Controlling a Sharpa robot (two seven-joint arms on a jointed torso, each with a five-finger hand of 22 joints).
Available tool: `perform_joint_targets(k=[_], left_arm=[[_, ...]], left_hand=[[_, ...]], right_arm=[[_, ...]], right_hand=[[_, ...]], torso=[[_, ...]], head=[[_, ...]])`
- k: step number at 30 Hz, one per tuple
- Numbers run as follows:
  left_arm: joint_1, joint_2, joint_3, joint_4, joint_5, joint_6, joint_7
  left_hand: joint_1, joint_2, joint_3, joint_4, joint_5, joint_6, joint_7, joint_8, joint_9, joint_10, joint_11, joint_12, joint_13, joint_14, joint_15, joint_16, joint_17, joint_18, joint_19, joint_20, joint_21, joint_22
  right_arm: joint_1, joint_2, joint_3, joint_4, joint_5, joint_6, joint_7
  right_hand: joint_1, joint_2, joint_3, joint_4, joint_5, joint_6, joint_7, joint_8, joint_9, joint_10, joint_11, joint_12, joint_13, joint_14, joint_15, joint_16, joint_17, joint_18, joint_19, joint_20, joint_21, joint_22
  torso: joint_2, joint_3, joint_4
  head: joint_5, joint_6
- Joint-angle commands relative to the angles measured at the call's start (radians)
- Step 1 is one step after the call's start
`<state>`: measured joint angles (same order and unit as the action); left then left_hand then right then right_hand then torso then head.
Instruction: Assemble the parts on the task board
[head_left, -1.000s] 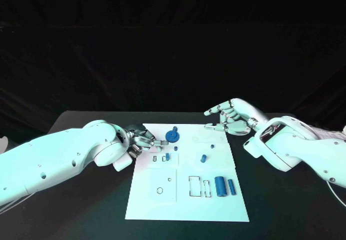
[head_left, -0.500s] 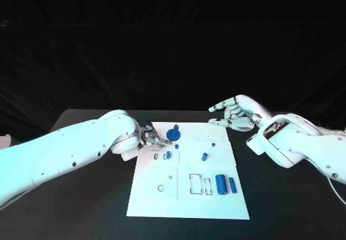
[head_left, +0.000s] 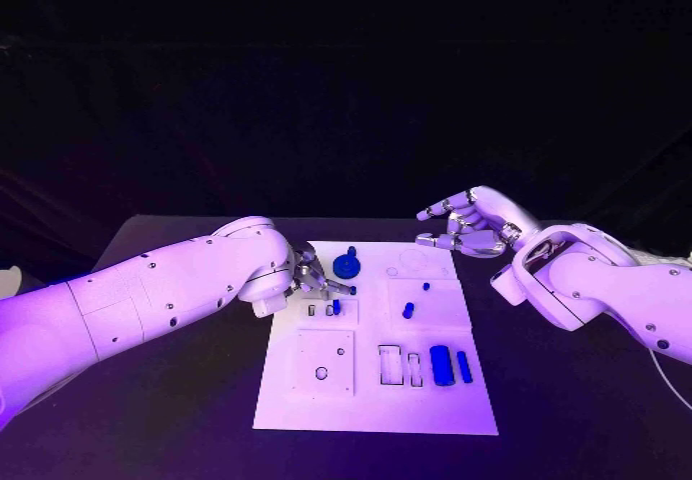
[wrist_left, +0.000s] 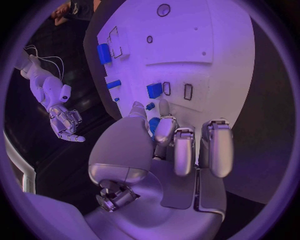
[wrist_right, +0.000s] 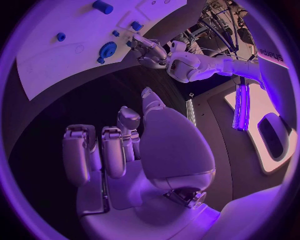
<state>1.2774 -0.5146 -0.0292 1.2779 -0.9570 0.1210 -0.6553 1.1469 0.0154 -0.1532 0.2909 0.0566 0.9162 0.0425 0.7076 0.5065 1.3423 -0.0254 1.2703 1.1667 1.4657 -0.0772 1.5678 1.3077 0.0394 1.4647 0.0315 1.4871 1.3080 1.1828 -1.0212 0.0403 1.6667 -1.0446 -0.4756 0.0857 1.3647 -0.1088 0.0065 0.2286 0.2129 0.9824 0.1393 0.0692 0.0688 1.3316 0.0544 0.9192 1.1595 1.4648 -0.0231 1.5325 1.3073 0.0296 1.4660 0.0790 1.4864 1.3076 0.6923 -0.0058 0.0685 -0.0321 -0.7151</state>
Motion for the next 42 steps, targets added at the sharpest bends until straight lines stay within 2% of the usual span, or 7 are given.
perform_joint_targets(k=[1, 13, 23, 24, 30, 42], left_arm=[[0.001, 0.007, 0.000, -0.002, -0.011, 0.049, -0.008], [0.001, 0.020, -0.003, -0.010, -0.011, 0.081, -0.010], [0.001, 0.028, -0.005, -0.012, -0.011, 0.102, -0.010], [0.000, 0.030, -0.005, -0.013, -0.011, 0.104, -0.011], [0.000, 0.034, -0.005, -0.016, -0.011, 0.107, -0.011], [0.000, 0.040, -0.006, -0.022, -0.011, 0.116, -0.013]], left_hand=[[-0.002, 0.003, -0.009, 0.000, -0.006, -0.009, -0.002, 0.009, 0.004, 0.008, -0.003, 0.005, 0.003, 0.105, -0.010, 0.003, 0.263, -0.007, 0.051, -0.009, 0.007, 0.108], [0.008, 0.007, -0.014, -0.003, -0.004, -0.011, -0.004, 0.018, 0.016, 0.012, -0.005, 0.010, 0.009, 0.105, -0.011, 0.003, 0.263, -0.008, 0.054, -0.010, 0.009, 0.114], [0.048, 0.018, -0.011, -0.009, 0.004, -0.022, -0.005, 0.029, 0.038, 0.014, -0.006, 0.013, 0.013, 0.105, -0.012, 0.003, 0.263, -0.009, 0.055, -0.011, 0.011, 0.118], [0.054, 0.018, -0.010, -0.011, 0.005, -0.023, -0.006, 0.030, 0.041, 0.014, -0.006, 0.013, 0.013, 0.105, -0.012, 0.003, 0.263, -0.009, 0.055, -0.011, 0.011, 0.119], [0.069, 0.021, -0.007, -0.014, 0.009, -0.025, -0.006, 0.033, 0.048, 0.015, -0.006, 0.015, 0.016, 0.105, -0.013, 0.003, 0.263, -0.010, 0.056, -0.012, 0.013, 0.122], [0.144, 0.045, 0.048, -0.033, 0.027, -0.034, -0.010, 0.034, 0.070, 0.017, -0.010, 0.018, 0.021, 0.105, -0.015, 0.003, 0.263, -0.011, 0.059, -0.014, 0.016, 0.131]], right_arm=[[0.000, 0.003, 0.000, -0.003, -0.001, 0.012, -0.007], [0.000, 0.009, 0.000, -0.010, -0.003, 0.018, -0.012], [0.000, 0.012, 0.000, -0.015, -0.004, 0.021, -0.013], [0.000, 0.012, 0.000, -0.017, -0.005, 0.021, -0.013], [0.000, 0.014, -0.001, -0.021, -0.009, 0.023, -0.015], [-0.001, 0.015, -0.001, -0.026, -0.011, 0.027, -0.015]], right_hand=[[0.002, 0.012, -0.006, 0.001, 0.003, 0.007, 0.000, 0.002, 0.001, -0.003, -0.004, 0.000, -0.001, 0.088, 0.000, -0.007, 0.191, 0.007, 0.026, 0.003, -0.004, 0.102], [0.008, 0.017, -0.010, -0.002, 0.021, 0.008, -0.001, 0.001, 0.001, -0.003, -0.005, -0.001, -0.004, 0.088, -0.001, -0.008, 0.190, 0.007, 0.025, 0.002, -0.005, 0.102], [0.008, 0.020, -0.010, -0.002, 0.023, 0.008, -0.001, 0.001, 0.001, -0.003, -0.005, 0.001, -0.003, 0.088, -0.001, -0.008, 0.190, 0.007, 0.026, 0.002, -0.005, 0.102], [0.008, 0.021, -0.010, -0.002, 0.024, 0.008, -0.001, 0.001, 0.001, -0.002, -0.005, 0.001, -0.003, 0.088, -0.001, -0.008, 0.190, 0.007, 0.026, 0.002, -0.005, 0.102], [0.008, 0.021, -0.010, -0.002, 0.024, 0.008, -0.001, 0.001, 0.001, -0.002, -0.005, 0.001, -0.003, 0.088, -0.001, -0.008, 0.190, 0.007, 0.026, 0.002, -0.005, 0.102], [0.008, 0.023, -0.010, -0.001, 0.025, 0.009, -0.001, 0.001, 0.001, -0.002, -0.005, 0.001, -0.003, 0.088, -0.001, -0.008, 0.190, 0.007, 0.026, 0.002, -0.005, 0.102]], torso=[[-0.001, 0.0002, 0.0018], [-0.001, -0.0005, 0.0016], [0.000, -0.0001, 0.0017], [0.000, -0.0002, 0.0011], [0.001, 0.0005, 0.0011], [0.000, 0.0011, 0.0011]], head=[[0.000, -0.002], [-0.001, -0.004], [0.000, -0.006], [0.001, -0.011], [0.000, -0.012], [0.000, -0.015]])
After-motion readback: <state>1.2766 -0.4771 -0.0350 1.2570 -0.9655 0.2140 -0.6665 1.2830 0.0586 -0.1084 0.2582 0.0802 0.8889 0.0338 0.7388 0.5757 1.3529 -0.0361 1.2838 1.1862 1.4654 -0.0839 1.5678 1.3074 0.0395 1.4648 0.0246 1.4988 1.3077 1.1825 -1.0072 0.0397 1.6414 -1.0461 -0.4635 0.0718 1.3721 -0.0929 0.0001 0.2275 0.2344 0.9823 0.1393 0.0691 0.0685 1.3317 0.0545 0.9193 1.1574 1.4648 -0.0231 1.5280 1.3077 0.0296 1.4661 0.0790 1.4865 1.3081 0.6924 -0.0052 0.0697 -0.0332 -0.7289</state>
